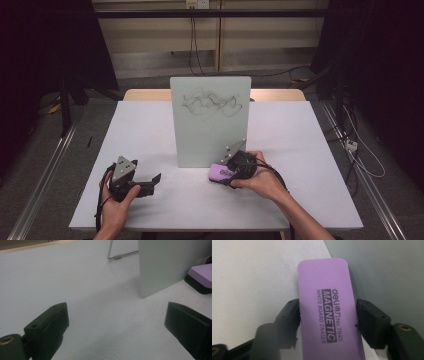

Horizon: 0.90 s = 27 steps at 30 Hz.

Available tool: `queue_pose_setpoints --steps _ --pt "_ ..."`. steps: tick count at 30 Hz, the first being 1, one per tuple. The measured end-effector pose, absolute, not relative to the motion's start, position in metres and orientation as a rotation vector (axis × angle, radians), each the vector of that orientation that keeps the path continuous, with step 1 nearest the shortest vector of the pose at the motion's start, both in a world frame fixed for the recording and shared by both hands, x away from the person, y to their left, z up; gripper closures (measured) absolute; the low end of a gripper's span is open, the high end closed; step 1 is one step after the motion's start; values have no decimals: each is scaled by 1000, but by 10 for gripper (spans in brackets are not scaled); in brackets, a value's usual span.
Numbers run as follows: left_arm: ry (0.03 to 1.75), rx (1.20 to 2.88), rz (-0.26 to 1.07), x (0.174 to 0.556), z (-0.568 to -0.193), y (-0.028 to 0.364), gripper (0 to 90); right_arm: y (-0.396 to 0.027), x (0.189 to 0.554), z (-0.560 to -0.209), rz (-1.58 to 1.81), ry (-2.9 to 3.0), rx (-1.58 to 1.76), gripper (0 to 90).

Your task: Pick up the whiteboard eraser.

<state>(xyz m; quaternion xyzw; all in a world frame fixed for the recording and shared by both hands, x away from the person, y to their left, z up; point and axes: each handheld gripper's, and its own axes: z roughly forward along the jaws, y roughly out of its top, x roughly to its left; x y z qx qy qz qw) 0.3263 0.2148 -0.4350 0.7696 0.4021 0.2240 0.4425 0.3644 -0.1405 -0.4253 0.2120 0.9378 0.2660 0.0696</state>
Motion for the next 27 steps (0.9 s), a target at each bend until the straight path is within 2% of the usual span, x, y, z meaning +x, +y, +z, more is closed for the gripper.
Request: queue_pose_setpoints --steps 13,27 --pt "996 1921 560 327 -435 215 54 -141 364 -424 809 2824 646 412" --pt "1021 1910 550 328 -437 221 54 -153 359 -411 1037 2682 705 415"
